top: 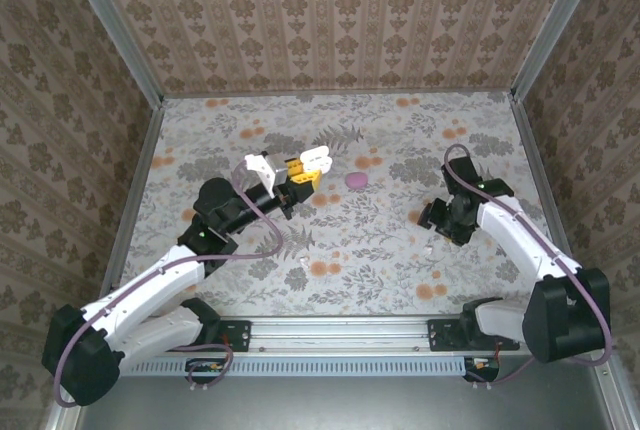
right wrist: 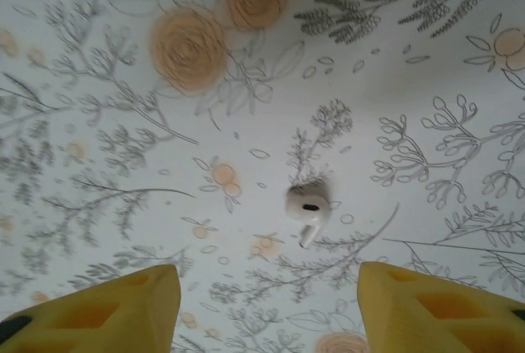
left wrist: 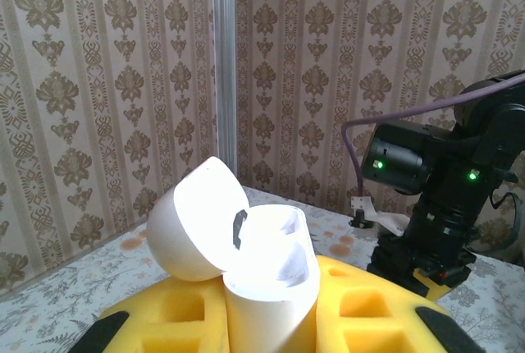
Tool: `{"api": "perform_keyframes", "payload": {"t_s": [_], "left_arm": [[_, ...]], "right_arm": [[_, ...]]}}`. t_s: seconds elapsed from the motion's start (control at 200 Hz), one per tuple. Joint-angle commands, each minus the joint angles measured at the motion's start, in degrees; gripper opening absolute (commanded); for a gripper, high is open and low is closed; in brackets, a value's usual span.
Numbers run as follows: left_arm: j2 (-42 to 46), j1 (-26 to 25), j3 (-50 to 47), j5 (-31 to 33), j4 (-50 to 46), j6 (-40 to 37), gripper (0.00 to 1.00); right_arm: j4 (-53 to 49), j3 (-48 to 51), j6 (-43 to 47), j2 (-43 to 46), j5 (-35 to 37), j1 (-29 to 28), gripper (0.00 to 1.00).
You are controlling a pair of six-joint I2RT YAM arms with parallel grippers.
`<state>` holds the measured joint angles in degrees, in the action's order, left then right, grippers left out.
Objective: Insert wireless bluetooth earbuds into charging case
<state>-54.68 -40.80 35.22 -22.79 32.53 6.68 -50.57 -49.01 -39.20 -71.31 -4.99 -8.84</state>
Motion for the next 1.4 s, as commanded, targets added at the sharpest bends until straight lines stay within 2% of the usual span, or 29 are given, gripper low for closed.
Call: {"api": "perform_keyframes", "payload": {"t_s": [0.0, 0.085, 0.15, 0.72, 1.16, 1.21, 1.395], "left_arm": [[0.3, 0.3, -0.8, 0.6, 1.6, -0.7, 0.21], [0.0, 0.4, -1.1, 1.1, 1.9, -0.5, 0.20], [-0.2, 0.5, -1.1, 1.2, 2.1, -0.4, 0.20], [-1.2, 0.9, -0.1, 1.2, 1.6, 0.4, 0.21], [-1.7, 1.0, 0.3, 1.3, 1.5, 0.6, 0.21], [-1.7, 1.1, 0.4, 1.3, 1.5, 0.6, 0.21], [-1.4, 1.1, 0.3, 1.8, 1.1, 0.6, 0.22]], "right_arm": [[-3.8, 0.1, -0.9, -2.5, 4.2, -0.5, 0.58], [-2.7, 0.8, -0.8, -4.1, 4.3, -1.1, 0.57], [-1.0, 1.7, -0.9, -5.3, 3.6, -1.3, 0.48], [5.6, 1.7, 0.3, -18.0, 1.7, -4.2, 0.42], [4.4, 0.9, 1.0, -19.8, 3.6, -7.5, 0.32], [4.2, 0.2, 1.4, -20.1, 3.9, -8.4, 0.26], [2.9, -3.8, 3.1, -22.0, 4.5, -12.3, 0.27]]}}
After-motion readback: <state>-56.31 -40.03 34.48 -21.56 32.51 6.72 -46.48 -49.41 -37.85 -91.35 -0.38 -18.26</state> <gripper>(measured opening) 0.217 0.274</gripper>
